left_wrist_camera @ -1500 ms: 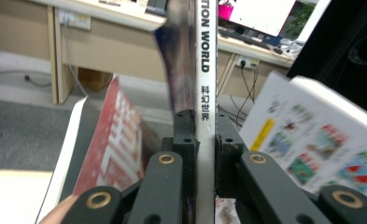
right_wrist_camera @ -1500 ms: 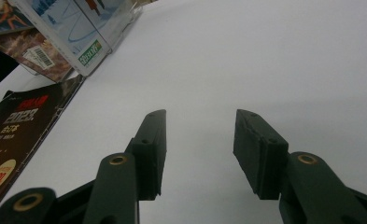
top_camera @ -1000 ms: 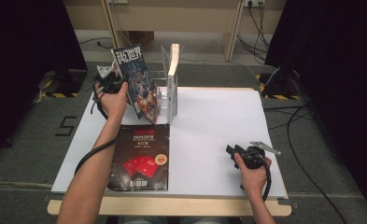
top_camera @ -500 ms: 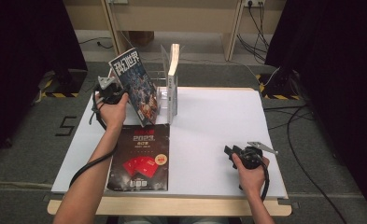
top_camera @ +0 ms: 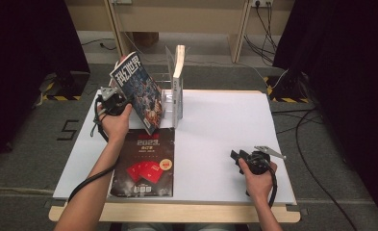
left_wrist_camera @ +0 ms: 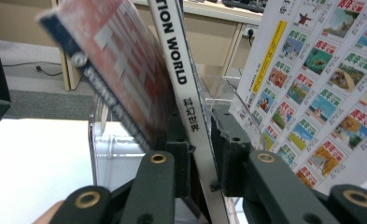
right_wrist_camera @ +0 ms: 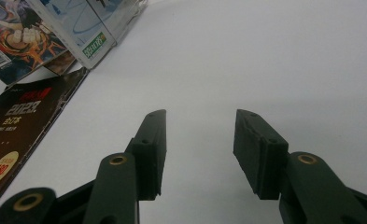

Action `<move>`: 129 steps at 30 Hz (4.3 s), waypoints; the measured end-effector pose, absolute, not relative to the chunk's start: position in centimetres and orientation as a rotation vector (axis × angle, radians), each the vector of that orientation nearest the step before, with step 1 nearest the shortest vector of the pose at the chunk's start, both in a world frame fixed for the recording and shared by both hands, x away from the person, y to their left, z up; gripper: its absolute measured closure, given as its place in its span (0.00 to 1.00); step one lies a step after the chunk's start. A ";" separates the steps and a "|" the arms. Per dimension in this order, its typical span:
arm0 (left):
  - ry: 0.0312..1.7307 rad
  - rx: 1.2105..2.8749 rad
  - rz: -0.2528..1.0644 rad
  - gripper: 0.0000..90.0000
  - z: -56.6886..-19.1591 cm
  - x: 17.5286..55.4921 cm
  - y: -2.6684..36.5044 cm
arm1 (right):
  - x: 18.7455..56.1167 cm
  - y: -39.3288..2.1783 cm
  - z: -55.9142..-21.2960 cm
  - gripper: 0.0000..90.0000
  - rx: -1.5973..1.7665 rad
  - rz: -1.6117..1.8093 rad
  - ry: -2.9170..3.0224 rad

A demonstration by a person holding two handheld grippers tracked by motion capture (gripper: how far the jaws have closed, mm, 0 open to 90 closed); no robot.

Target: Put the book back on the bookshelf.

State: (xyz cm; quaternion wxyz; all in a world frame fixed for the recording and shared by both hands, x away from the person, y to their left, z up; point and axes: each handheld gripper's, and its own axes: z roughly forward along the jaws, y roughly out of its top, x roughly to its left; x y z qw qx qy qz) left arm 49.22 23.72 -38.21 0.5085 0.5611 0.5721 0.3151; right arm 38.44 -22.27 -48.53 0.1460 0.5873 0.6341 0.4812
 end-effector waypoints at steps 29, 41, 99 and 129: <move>1.377 1.252 0.629 0.80 -35.6 51.3 23.4 | 38.6 -22.3 -48.8 0.61 1.706 1.380 1.838; 1.436 1.284 0.603 0.91 -35.1 52.5 22.3 | 38.7 -22.2 -49.0 0.61 1.724 1.370 1.856; 1.408 1.267 0.719 0.91 -34.0 54.7 22.1 | 38.5 -22.6 -48.7 0.61 1.691 1.385 1.852; 1.382 1.192 0.788 0.41 -31.9 51.6 25.4 | 38.6 -22.5 -48.9 0.61 1.707 1.381 1.859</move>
